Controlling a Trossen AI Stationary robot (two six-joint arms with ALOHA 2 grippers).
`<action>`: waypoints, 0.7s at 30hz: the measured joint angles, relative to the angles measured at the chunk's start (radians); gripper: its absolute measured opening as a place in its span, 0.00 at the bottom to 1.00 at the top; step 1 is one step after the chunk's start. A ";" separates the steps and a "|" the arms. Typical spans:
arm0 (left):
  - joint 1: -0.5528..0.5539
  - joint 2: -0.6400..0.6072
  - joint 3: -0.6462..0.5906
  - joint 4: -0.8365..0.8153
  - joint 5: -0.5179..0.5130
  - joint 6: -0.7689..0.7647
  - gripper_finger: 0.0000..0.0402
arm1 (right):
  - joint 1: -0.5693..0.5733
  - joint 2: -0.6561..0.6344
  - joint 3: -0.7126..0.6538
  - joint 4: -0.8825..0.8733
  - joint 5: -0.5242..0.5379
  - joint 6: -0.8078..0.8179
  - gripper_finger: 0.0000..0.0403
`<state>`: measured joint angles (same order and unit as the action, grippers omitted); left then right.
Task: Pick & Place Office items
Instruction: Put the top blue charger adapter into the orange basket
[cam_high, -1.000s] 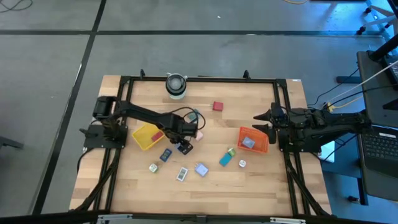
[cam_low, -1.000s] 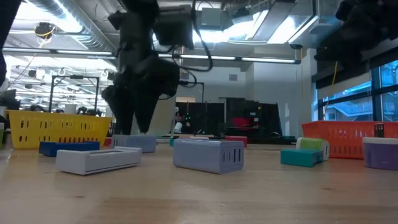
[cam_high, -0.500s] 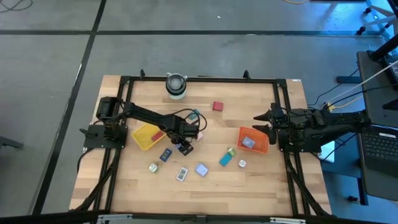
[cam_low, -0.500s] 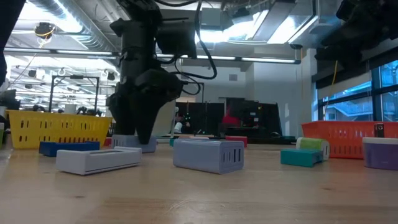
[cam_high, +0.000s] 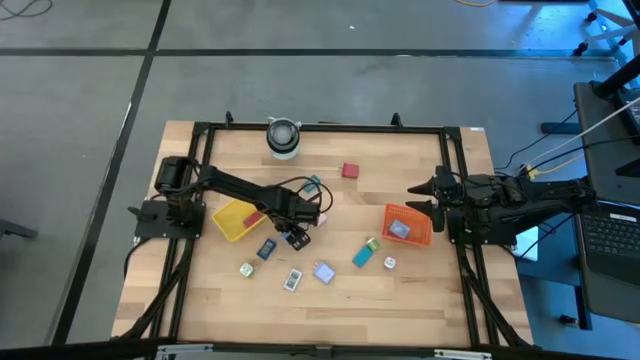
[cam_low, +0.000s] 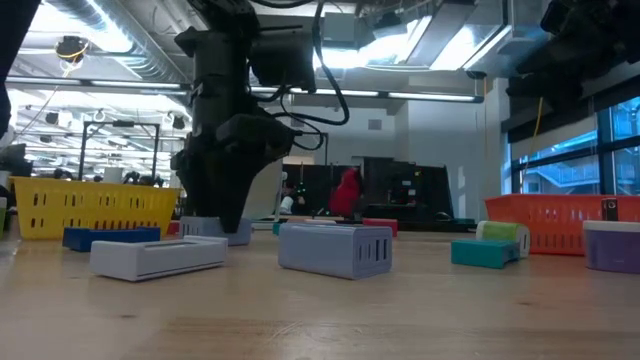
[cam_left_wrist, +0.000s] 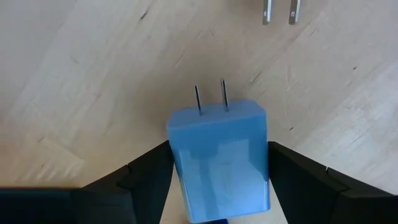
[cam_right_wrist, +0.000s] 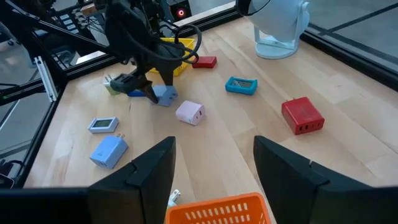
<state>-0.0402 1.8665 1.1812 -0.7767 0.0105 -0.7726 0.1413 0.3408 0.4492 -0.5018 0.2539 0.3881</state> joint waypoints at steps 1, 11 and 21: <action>0.000 0.008 0.000 0.000 0.000 0.000 0.61 | 0.000 0.000 0.000 0.000 0.000 0.005 0.54; -0.002 0.040 0.003 -0.009 0.022 0.016 0.55 | 0.000 0.000 0.000 0.000 0.000 0.020 0.54; 0.035 -0.062 -0.003 0.064 0.121 0.040 0.53 | 0.000 0.000 0.000 0.010 -0.001 -0.038 0.54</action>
<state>-0.0050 1.8045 1.1778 -0.7123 0.1313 -0.7326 0.1413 0.3408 0.4492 -0.4921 0.2531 0.3502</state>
